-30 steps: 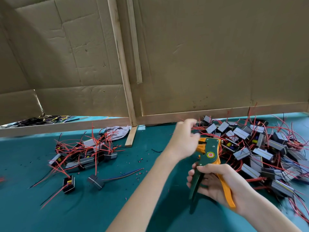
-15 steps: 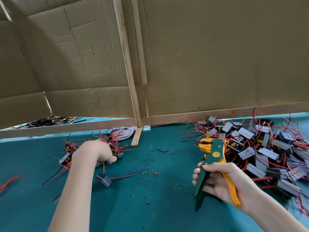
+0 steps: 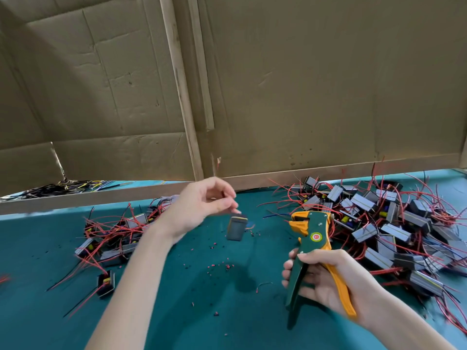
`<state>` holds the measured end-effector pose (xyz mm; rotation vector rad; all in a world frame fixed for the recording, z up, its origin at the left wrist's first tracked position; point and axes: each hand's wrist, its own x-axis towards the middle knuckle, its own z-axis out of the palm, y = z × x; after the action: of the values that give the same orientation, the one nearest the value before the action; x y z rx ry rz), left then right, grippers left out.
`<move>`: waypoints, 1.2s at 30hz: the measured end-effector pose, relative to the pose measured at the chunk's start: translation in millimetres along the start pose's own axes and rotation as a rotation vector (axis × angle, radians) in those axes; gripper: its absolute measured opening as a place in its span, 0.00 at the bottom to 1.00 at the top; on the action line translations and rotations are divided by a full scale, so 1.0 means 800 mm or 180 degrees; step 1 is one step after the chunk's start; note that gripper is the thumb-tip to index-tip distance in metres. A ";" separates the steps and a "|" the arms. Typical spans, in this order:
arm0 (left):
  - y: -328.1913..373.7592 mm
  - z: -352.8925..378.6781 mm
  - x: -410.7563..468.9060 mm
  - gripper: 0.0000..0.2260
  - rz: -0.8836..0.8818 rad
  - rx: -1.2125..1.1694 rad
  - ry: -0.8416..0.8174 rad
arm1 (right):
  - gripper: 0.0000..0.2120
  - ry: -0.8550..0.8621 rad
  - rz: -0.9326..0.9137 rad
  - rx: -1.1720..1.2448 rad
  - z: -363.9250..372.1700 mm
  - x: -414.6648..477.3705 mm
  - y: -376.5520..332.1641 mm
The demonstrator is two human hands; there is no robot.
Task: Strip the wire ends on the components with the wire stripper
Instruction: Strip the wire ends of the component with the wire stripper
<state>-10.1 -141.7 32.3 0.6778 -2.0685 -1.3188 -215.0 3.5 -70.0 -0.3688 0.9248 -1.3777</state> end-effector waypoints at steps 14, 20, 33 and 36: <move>-0.033 0.042 0.027 0.05 0.0012 -0.0315 0.0622 | 0.18 -0.0072 -0.0086 0.0006 0.001 -0.005 -0.003; -0.037 0.041 0.029 0.04 0.0068 -0.0258 0.0774 | 0.14 -0.0089 -0.0091 -0.0067 0.005 -0.008 -0.002; -0.027 0.054 0.024 0.07 0.0056 -0.0418 0.0517 | 0.09 -0.0311 -0.0170 -0.0203 0.007 -0.007 -0.001; -0.025 0.055 0.023 0.05 0.0138 -0.0298 0.0521 | 0.14 -0.0494 -0.0245 -0.0326 0.008 -0.009 0.000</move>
<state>-52.0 -134.1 2.8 0.6729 -1.8694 -1.2831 -209.9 8.3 -63.5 -0.5863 0.8620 -1.3542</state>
